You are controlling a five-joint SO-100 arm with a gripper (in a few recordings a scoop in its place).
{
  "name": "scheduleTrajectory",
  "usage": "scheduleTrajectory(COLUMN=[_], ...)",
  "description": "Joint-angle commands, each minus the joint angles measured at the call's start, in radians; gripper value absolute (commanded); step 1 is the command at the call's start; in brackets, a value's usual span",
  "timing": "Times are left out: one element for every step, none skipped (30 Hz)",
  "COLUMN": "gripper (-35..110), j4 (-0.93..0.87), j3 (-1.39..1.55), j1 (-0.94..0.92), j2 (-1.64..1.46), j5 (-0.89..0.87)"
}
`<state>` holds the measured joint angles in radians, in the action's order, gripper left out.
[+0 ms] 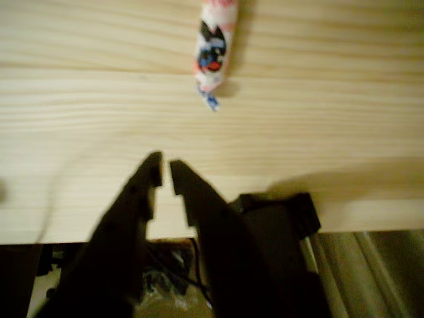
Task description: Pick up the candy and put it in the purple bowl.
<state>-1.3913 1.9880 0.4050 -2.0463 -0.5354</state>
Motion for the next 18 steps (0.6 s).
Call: scheduleTrajectory(gripper=[0, 1, 1, 1, 1, 1, 2, 3, 6, 7, 9, 11, 13, 15, 16, 17, 17, 17], j4=[0.014, 0.014, 0.015, 0.017, 0.021, 0.026, 0.029, 0.037, 0.043, 0.051, 0.055, 0.057, 0.058, 0.057, 0.052, 0.048, 0.046, 0.046], j3=[-0.008, -0.008, -0.008, -0.005, -0.002, 0.003, 0.008, 0.012, 0.017, 0.018, 0.018, 0.018, 0.018, 0.015, 0.011, 0.008, 0.008, 0.008], j1=[-0.008, -0.009, -0.009, -0.012, -0.015, -0.02, -0.026, -0.028, -0.031, -0.031, -0.031, -0.031, -0.029, -0.028, -0.023, -0.02, -0.018, -0.017], j2=[0.002, 0.011, 0.018, 0.026, 0.034, 0.038, 0.041, 0.044, 0.046, 0.046, 0.046, 0.046, 0.046, 0.046, 0.046, 0.046, 0.043, 0.041], j5=[-0.006, -0.006, -0.005, -0.002, -0.002, 0.002, 0.003, 0.008, 0.012, 0.021, 0.025, 0.026, 0.026, 0.023, 0.021, 0.02, 0.02, 0.02])
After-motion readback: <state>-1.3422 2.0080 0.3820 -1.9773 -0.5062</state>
